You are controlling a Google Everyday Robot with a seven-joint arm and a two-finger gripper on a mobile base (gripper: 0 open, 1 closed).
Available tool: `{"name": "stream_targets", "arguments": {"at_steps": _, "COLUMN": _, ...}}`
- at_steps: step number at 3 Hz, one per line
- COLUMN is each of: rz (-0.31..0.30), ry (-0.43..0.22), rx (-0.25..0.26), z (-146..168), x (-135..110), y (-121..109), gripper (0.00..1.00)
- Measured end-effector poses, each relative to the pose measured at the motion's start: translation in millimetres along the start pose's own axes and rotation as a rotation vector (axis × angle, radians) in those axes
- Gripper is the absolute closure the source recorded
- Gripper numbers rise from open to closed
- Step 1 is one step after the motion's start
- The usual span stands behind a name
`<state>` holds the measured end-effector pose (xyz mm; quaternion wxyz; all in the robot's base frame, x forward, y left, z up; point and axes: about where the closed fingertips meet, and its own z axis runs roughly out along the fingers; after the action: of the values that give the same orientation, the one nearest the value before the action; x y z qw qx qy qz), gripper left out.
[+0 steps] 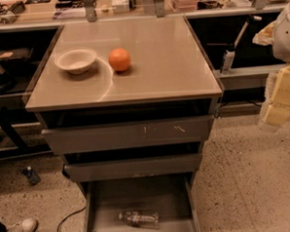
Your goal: Pick water bottle from bottom drawer and place on counter
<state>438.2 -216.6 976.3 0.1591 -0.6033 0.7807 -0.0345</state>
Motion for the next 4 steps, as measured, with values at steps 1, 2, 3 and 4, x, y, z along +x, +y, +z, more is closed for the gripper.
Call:
{"name": "stream_targets", "arguments": {"at_steps": 1, "rz": 0.0, "ry": 0.0, "rx": 0.0, "z": 0.0, "x": 0.0, "y": 0.0, "gripper": 0.0}}
{"name": "stream_targets", "arguments": {"at_steps": 2, "rz": -0.018, "ry": 0.009, "rx": 0.032, "z": 0.3, "x": 0.9, "y": 4.2, "gripper": 0.0}}
{"name": "stream_targets", "arguments": {"at_steps": 3, "rz": -0.018, "ry": -0.017, "rx": 0.031, "z": 30.9, "x": 0.6, "y": 26.8, "gripper": 0.0}}
{"name": "stream_targets", "arguments": {"at_steps": 4, "rz": -0.037, "ry": -0.041, "rx": -0.011, "z": 98.7, "x": 4.1, "y": 54.4, "gripper": 0.0}}
